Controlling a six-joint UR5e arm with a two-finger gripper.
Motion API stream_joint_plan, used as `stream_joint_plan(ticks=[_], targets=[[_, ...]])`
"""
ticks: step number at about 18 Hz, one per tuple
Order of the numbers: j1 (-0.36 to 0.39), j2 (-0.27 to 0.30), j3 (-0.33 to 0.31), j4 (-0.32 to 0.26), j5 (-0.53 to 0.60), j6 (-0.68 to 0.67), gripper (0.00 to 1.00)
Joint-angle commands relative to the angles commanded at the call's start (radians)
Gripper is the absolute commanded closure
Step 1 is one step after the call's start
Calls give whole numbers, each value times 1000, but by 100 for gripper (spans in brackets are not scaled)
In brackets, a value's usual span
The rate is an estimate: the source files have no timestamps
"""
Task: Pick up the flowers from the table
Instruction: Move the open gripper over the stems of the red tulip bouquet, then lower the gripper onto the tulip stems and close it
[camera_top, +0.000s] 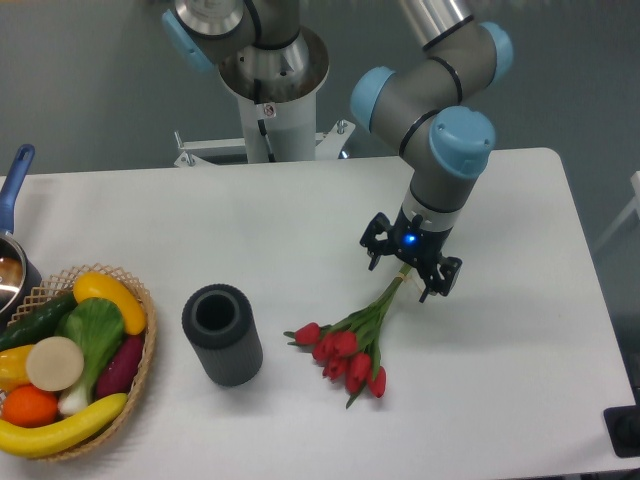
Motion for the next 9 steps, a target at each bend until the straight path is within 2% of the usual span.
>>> stream_joint_plan(ticks=[5,9], targets=[[-34,-71,18,8,6,-45,0],[-44,-81,12,15,12,-42,0]])
